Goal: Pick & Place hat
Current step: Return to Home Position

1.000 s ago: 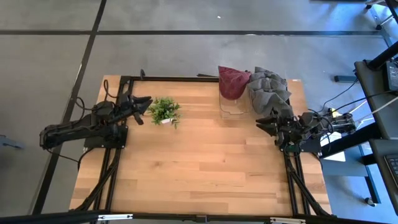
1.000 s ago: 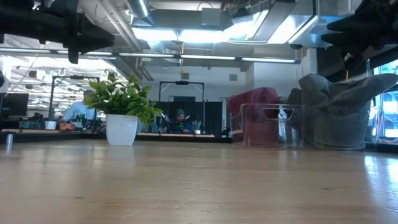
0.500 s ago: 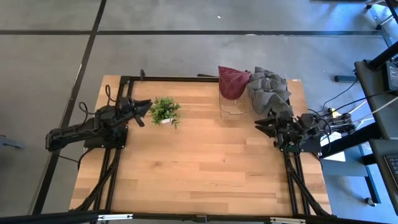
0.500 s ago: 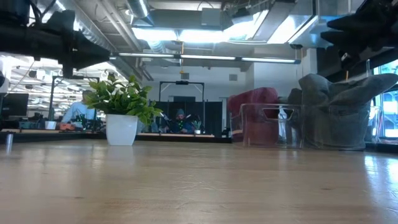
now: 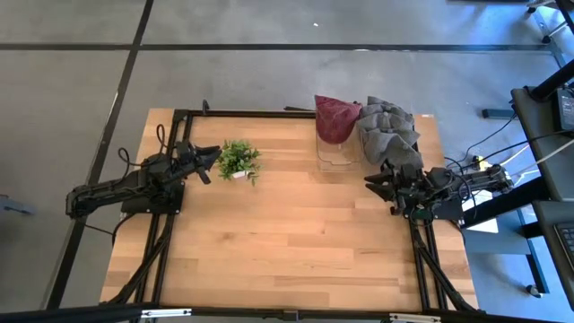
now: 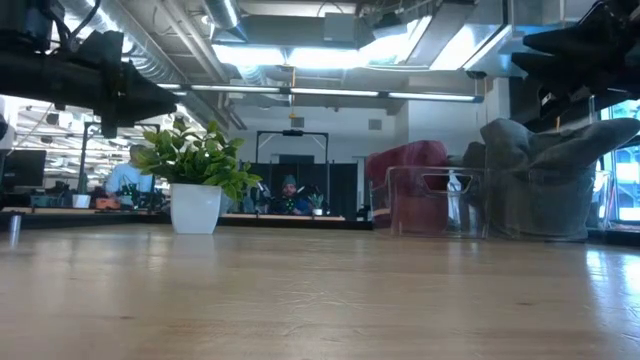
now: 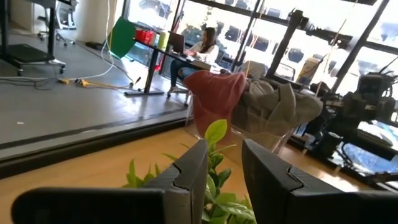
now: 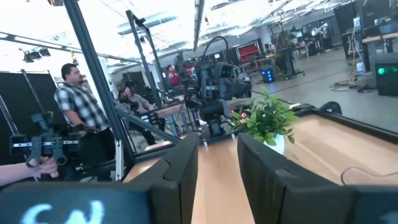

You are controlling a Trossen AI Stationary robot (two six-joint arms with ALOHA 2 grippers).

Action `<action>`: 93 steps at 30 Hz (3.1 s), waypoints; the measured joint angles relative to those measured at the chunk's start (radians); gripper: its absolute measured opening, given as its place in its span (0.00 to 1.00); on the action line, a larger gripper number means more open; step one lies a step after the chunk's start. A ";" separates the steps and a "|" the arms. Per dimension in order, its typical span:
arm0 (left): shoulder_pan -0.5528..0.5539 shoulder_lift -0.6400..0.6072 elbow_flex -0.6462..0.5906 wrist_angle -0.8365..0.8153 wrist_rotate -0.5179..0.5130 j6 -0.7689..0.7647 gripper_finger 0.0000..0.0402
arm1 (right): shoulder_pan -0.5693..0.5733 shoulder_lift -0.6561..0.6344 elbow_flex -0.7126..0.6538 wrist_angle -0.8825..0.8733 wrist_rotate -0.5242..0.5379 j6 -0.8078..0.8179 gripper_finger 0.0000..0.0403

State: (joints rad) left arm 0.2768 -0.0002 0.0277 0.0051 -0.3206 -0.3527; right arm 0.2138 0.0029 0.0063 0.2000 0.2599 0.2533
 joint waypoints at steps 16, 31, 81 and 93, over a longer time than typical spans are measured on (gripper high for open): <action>0.000 0.014 0.000 -0.001 0.008 0.181 0.24 | 0.000 0.005 0.000 -0.141 0.006 -0.010 0.29; 0.000 0.015 0.000 -0.002 0.005 0.183 0.24 | 0.000 0.006 0.000 -0.142 0.007 0.002 0.29; 0.000 0.015 0.000 -0.002 0.004 0.183 0.24 | 0.000 0.006 0.001 -0.141 0.008 0.003 0.29; 0.000 0.015 0.000 -0.002 0.004 0.183 0.24 | 0.000 0.006 0.001 -0.141 0.008 0.000 0.29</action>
State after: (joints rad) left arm 0.2770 0.0147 0.0280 0.0032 -0.3166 -0.1698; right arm 0.2138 0.0086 0.0074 0.0589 0.2684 0.2535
